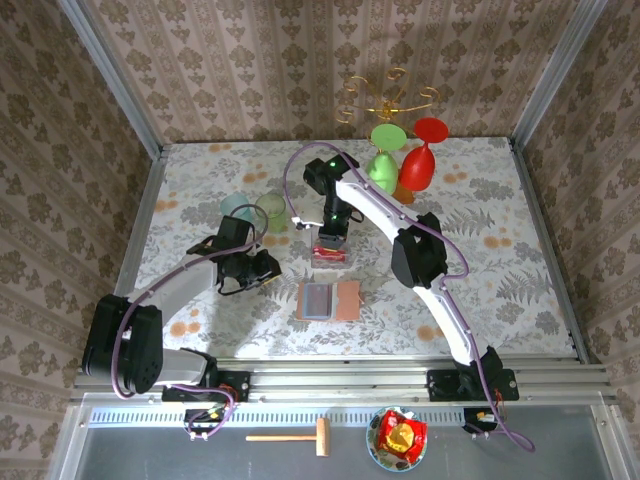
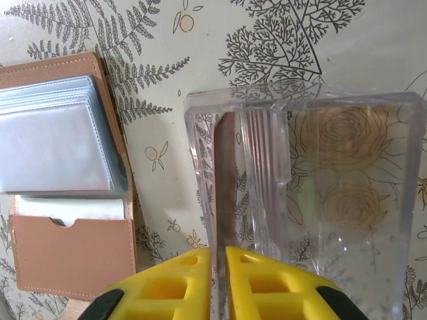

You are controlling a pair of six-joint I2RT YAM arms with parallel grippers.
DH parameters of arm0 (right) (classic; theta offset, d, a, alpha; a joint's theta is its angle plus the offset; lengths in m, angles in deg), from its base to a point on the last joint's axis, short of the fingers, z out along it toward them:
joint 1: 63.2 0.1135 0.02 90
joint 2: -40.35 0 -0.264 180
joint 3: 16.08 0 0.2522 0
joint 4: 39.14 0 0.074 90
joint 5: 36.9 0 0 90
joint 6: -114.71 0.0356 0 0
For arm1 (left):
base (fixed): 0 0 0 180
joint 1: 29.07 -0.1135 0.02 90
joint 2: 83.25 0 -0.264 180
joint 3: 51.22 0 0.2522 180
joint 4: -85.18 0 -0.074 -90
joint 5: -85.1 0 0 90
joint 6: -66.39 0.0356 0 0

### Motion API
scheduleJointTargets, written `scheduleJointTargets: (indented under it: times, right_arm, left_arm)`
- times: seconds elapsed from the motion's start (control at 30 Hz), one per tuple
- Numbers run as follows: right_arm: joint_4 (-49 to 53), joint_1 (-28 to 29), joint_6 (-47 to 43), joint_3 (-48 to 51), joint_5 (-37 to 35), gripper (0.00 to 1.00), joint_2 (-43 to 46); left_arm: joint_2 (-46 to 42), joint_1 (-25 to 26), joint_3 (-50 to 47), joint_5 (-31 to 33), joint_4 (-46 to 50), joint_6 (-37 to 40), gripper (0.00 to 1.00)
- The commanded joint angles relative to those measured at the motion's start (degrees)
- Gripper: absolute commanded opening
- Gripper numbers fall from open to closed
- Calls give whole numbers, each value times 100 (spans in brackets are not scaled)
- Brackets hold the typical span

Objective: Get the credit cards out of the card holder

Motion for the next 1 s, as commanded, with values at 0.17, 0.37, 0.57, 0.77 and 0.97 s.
scheduleJointTargets:
  times: [0.17, 0.37, 0.57, 0.77, 0.97]
  right_arm:
    - [-99, 26, 170, -5, -275, 12, 33]
    - [-160, 18, 241, -14, -201, 12, 190]
    - [34, 74, 275, 152, 265, 14, 379]
    - [-162, 110, 393, 511, 210, 19, 438]
    - [-461, 117, 463, 797, 104, 21, 440]
  left_arm:
    - [57, -47, -65, -93, -97, -43, 17]
    - [74, -47, -67, -108, -116, -46, 17]
    - [83, -47, -79, -124, -156, -64, 17]
    - [84, -47, -91, -144, -157, -52, 17]
    - [66, -47, -118, -142, -151, -55, 17]
